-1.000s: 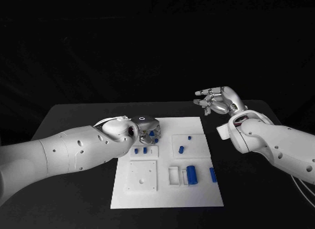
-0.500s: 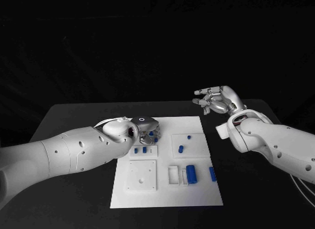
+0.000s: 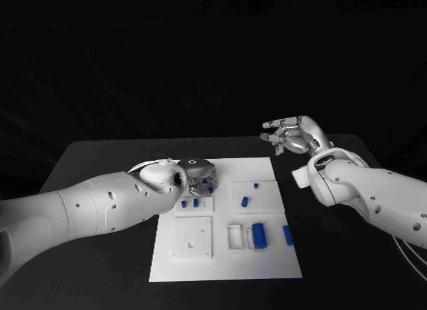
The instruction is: Assemble the parts on the task board
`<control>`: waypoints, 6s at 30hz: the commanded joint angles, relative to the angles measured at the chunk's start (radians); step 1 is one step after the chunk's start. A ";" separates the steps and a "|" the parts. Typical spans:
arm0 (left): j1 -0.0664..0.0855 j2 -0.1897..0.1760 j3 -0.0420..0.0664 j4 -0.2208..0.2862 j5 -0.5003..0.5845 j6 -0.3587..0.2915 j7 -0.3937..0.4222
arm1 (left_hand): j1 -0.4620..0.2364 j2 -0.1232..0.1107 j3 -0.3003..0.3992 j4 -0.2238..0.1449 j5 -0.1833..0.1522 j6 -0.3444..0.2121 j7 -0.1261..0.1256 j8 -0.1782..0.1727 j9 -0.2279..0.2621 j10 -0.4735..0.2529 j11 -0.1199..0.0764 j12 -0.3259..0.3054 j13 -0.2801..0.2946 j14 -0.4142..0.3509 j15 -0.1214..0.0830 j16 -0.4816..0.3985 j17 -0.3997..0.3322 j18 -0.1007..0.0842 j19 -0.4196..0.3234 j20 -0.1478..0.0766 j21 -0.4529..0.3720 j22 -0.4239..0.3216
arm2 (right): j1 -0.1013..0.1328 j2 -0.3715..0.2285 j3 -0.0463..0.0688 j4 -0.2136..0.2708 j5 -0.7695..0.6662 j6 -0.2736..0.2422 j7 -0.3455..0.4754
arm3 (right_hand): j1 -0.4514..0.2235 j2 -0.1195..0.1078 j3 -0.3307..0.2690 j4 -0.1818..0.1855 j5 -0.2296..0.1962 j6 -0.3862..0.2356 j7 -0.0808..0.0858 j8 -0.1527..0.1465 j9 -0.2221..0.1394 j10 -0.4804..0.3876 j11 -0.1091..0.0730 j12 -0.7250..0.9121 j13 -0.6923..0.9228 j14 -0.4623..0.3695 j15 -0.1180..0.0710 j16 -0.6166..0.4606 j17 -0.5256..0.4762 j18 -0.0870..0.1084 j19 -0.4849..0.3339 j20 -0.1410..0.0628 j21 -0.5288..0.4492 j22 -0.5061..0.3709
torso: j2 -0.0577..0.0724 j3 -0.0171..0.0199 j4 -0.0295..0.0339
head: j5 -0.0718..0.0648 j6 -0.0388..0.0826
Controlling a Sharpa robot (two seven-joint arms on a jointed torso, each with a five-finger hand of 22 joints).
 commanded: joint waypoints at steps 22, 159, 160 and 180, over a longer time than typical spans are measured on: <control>-0.007 -0.006 0.001 0.005 0.008 -0.044 -0.005 | 0.039 0.059 -0.045 -0.021 0.013 0.094 0.006 -0.004 0.001 0.101 -0.014 -0.006 -0.001 0.064 0.003 -0.002 0.003 0.033 0.025 0.005 0.047 0.022 | 0.000 0.001 0.001 0.002 -0.014 0.010 0.011 | -0.006 -0.006 0.019 -0.003 0.022 -0.001 0.003 -0.004 -0.001 -0.008 -0.001 0.002 -0.001 0.002 -0.001 -0.004 0.001 0.005 0.031 -0.007 0.000 0.002 | -0.001 -0.0006 0.0009 | -0.002 0.004; -0.028 -0.166 0.025 0.082 0.112 -0.023 -0.027 | 0.023 -0.015 0.028 -0.058 -0.003 -0.115 -0.027 -0.006 -0.002 -0.002 0.023 -0.006 -0.001 0.067 0.022 -0.018 0.016 0.053 0.016 0.022 0.076 0.021 | -0.001 -0.011 0.001 -0.003 -0.016 0.018 0.003 | -0.010 -0.013 0.034 -0.003 0.033 -0.003 0.004 -0.004 -0.001 -0.009 -0.001 0.000 -0.001 0.001 0.000 -0.006 0.002 0.005 0.030 -0.006 -0.002 0.007 | -0.001 -0.0014 0.0034 | 0.015 -0.007; -0.028 -0.167 0.025 0.081 0.112 -0.026 -0.029 | 0.023 -0.015 0.028 -0.058 -0.002 -0.115 -0.027 -0.006 -0.002 -0.002 0.023 -0.006 -0.001 0.067 0.022 -0.018 0.016 0.053 0.016 0.022 0.076 0.021 | -0.001 -0.011 0.001 -0.003 -0.019 0.024 0.000 | -0.009 -0.013 0.033 -0.003 0.032 -0.004 0.004 -0.004 -0.001 -0.010 -0.001 -0.001 -0.002 0.001 0.000 -0.007 0.001 0.005 0.029 -0.006 -0.003 0.007 | -0.001 -0.0012 0.0035 | 0.015 -0.006; -0.006 -0.203 0.069 0.006 0.598 -0.186 0.049 | 0.009 -0.025 0.026 -0.053 0.000 0.039 0.027 -0.001 0.003 0.036 0.023 -0.003 0.000 -0.087 0.044 -0.410 -0.155 0.015 -0.149 0.044 -0.068 -0.050 | 0.000 -0.002 -0.001 -0.035 -0.556 0.472 -0.238 | 0.024 -0.029 0.179 -0.019 -0.144 0.076 0.005 -0.003 0.002 0.057 0.074 -0.749 -0.491 0.014 0.039 0.030 0.009 0.049 0.040 0.029 0.024 0.038 | -0.003 -0.0023 0.0032 | -0.002 0.014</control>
